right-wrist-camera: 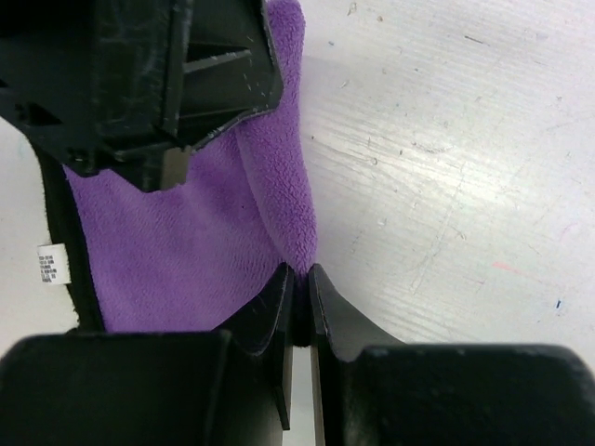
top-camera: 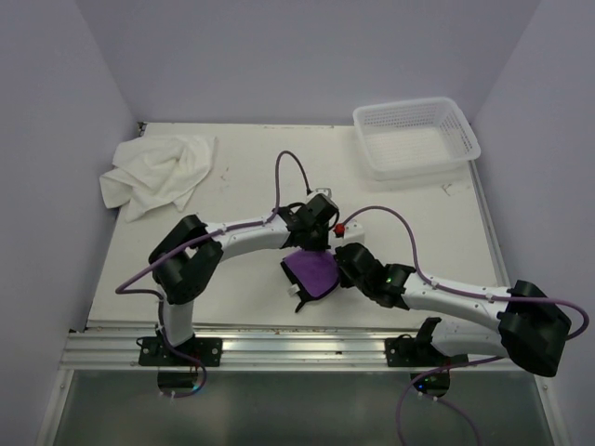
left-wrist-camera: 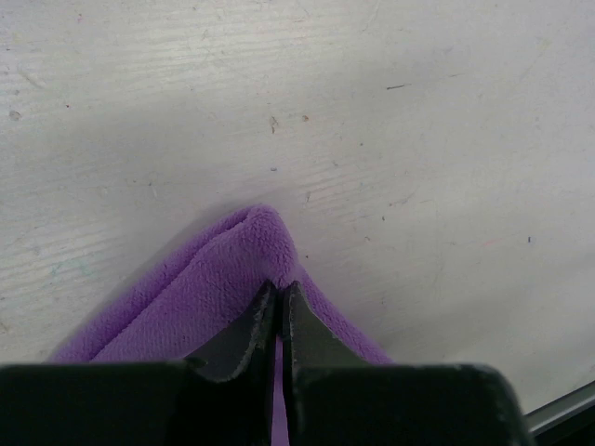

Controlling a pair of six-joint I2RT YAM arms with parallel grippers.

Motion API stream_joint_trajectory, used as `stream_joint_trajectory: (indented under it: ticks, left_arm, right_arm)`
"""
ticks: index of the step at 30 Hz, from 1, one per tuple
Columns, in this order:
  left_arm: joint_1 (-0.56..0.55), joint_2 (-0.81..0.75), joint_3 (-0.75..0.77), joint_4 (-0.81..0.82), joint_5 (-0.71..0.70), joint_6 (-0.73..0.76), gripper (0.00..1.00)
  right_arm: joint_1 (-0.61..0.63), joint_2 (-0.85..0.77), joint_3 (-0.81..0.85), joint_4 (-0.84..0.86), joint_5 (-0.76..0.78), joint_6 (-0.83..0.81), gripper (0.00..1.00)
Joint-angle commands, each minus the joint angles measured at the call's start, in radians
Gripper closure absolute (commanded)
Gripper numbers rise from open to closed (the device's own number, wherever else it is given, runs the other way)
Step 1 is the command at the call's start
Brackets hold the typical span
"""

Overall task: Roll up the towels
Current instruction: Roll the towel

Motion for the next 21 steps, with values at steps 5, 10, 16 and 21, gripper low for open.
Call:
stream_joint_trajectory:
  ticks: [5, 10, 16, 21]
  left_arm:
    - [0.002, -0.161, -0.165, 0.256, -0.026, -0.106, 0.95]
    - [0.002, -0.212, -0.251, 0.351, -0.011, -0.140, 0.99]
    - [0.003, -0.235, -0.355, 0.476, 0.011, -0.185, 1.00]
    - [0.003, -0.240, -0.397, 0.520, 0.009, -0.217, 1.00]
  right_arm:
    - [0.037, -0.007, 0.048, -0.068, 0.066, 0.000, 1.00]
    - [0.065, -0.007, 0.050, -0.093, 0.112, 0.009, 1.00]
    - [0.077, -0.017, 0.060, -0.136, 0.149, 0.011, 1.00]
    - [0.100, -0.008, 0.076, -0.196, 0.193, 0.002, 1.00]
